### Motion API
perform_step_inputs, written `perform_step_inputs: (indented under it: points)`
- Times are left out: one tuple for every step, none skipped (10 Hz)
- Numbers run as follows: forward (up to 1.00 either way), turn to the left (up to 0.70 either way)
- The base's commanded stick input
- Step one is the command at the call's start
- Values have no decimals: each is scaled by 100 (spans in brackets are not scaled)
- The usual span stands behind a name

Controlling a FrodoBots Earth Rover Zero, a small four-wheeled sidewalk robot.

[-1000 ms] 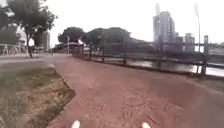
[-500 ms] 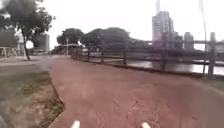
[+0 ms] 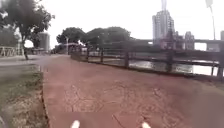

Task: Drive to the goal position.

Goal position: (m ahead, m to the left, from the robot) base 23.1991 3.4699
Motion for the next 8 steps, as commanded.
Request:
perform_step_inputs:
  points:
    - [70,27]
    - [70,27]
    - [70,27]
    - [70,27]
    - [70,27]
    - [70,27]
    - [70,27]
    - [70,27]
